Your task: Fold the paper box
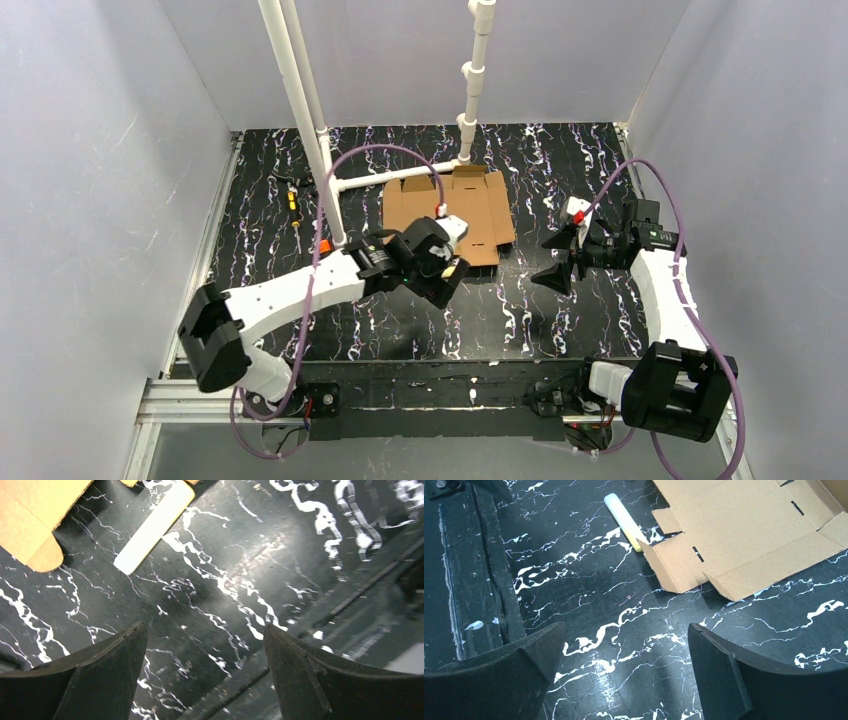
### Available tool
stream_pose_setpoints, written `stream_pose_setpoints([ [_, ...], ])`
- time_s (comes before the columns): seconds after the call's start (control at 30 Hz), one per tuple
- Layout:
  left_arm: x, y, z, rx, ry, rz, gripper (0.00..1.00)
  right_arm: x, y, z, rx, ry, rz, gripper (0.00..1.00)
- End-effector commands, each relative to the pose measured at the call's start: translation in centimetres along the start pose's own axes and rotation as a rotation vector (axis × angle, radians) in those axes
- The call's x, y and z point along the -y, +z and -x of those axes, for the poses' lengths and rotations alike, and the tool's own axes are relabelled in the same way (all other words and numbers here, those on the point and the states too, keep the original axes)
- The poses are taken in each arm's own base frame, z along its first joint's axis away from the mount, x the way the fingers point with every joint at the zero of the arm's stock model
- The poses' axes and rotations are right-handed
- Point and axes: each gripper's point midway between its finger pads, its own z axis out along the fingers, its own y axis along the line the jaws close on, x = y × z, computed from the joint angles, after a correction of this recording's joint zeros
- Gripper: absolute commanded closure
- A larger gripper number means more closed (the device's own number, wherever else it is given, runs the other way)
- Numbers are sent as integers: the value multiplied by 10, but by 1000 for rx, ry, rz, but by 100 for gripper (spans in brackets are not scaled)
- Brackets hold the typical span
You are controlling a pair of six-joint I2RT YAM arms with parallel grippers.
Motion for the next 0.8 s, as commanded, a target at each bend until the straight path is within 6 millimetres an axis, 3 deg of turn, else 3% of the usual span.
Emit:
stream_pose_setpoints([
  [0.0, -22, 34, -1, 37, 163, 106, 16, 2, 2, 1, 26, 4, 15, 0],
  [0.17, -15, 77, 10, 76, 237, -15, 16, 4, 4, -4, 17, 14, 15, 0],
  [0.33, -26, 97, 16, 42, 273, -70, 18, 5, 6, -8, 14, 15, 13, 0],
  [0.47, -22, 112, 13, 15, 318, -135, 21, 15, 8, -17, -7, 50, -19, 0],
  [0.77, -36, 146, 5, -50, 390, -140, 50, 19, 10, -19, -4, 78, -23, 0],
])
